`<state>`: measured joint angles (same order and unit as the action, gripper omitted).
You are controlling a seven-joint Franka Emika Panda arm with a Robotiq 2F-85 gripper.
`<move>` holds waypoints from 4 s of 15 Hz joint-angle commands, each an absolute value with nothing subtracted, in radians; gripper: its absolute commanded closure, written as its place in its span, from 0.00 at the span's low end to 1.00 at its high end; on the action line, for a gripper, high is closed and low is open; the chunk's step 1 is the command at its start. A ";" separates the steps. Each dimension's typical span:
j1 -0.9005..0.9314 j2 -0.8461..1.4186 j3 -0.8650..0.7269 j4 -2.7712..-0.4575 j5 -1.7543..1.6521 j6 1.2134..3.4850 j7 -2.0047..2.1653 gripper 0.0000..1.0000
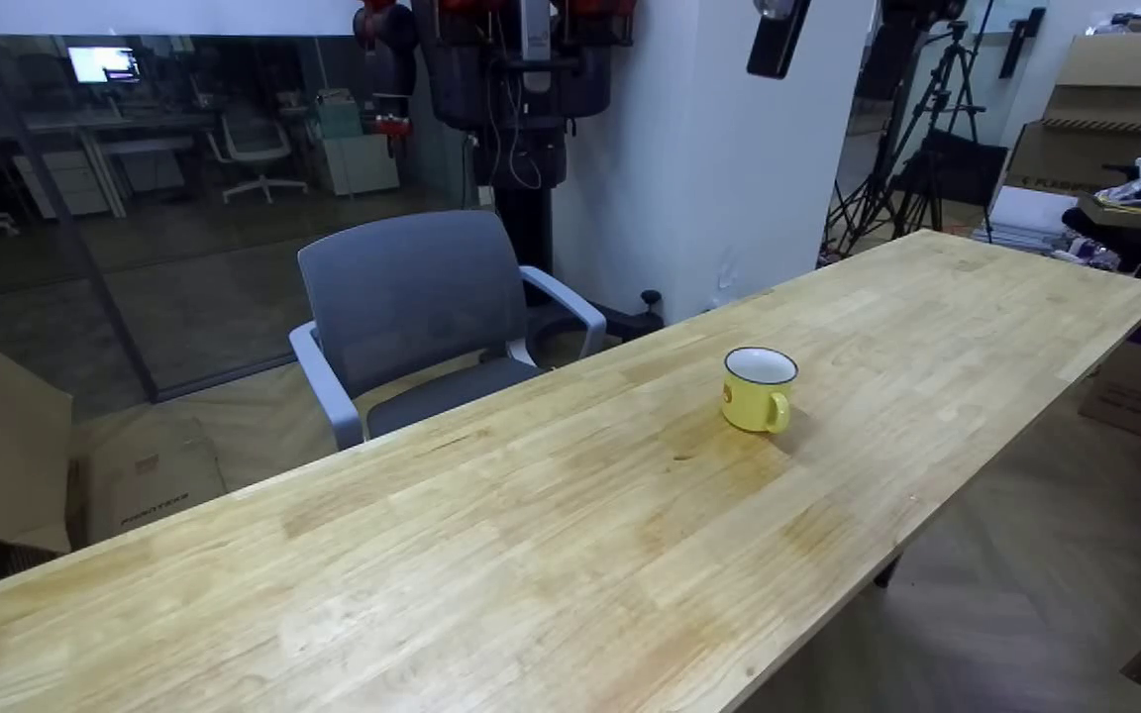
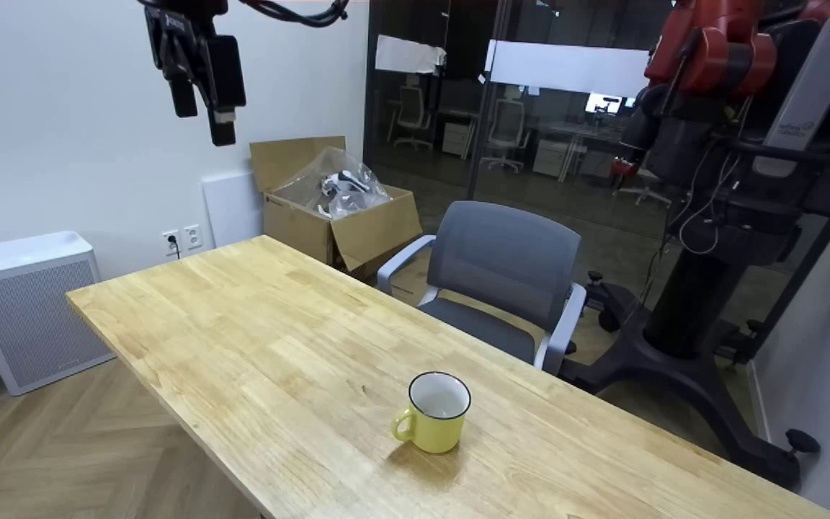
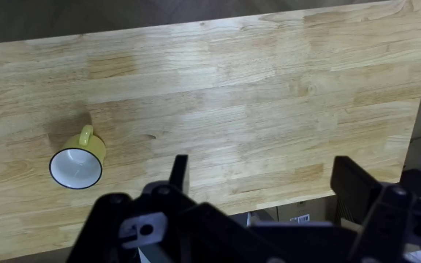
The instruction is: Move the cup to the left
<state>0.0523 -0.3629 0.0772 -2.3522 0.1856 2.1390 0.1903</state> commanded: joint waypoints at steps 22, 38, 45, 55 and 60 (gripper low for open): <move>-0.136 0.119 -0.043 -2.173 0.000 2.534 0.065 0.00; -0.133 0.409 -0.133 -1.955 -0.015 2.461 0.175 0.00; -0.182 0.599 -0.098 -1.801 0.197 2.463 0.164 0.00; -0.205 0.803 -0.074 -1.562 0.239 2.220 0.154 0.00; -0.194 0.878 -0.086 -1.478 0.222 2.168 0.167 0.00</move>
